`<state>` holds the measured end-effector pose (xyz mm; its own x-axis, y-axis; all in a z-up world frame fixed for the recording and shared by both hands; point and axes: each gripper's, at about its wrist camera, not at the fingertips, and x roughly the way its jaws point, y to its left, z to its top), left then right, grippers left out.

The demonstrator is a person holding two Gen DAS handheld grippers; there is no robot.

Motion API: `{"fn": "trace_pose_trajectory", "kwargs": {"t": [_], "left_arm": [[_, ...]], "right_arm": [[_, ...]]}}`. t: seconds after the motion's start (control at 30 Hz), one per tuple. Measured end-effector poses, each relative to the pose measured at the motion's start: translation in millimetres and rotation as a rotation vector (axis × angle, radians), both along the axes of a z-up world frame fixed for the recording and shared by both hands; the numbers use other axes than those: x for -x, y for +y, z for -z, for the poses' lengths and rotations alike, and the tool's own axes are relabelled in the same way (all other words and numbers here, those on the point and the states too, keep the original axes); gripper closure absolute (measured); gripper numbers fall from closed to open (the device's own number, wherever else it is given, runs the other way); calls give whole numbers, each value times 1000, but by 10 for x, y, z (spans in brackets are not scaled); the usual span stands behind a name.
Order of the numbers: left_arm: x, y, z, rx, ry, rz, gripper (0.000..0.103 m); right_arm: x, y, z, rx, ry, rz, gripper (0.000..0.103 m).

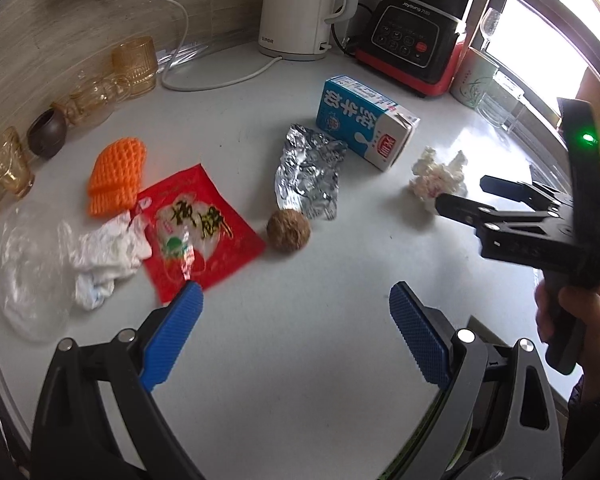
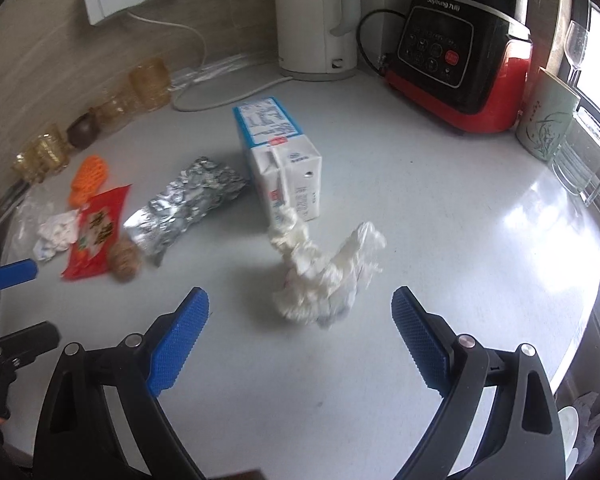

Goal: Collect trash
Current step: 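Grasp the brown ball with the left tool while the right tool grasps the crumpled tissue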

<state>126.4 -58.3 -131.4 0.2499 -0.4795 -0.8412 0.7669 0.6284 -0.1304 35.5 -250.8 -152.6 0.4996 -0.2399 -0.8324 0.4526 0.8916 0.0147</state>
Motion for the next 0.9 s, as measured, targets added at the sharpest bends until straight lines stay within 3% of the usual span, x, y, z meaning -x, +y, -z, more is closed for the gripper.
{"fn": "trace_pose_trajectory", "kwargs": {"t": [0.13,0.23,0.3,0.4,0.73,0.9], "left_arm": [[-102,-55,40,4,1,6,13],[-158,-101,75,5,2,10,13],[-185,-133,96,7,7,12,13],[-225,-209,144,7,11,16,13],[-372,-433,307,-24,23,12,30],[-397,-509,405,-64,16,5,47]], "right_arm": [[-81,-113,107,-30,5,46,15],[-113,-160,160,-70,7,52,35],[-120,-188,201,-114,5,44,61],[-104,-193,193,-132,-10,41,75],[111,-159,-84,-158,-82,31,79],[228,-146,-196,-163,-107,29,79]]}}
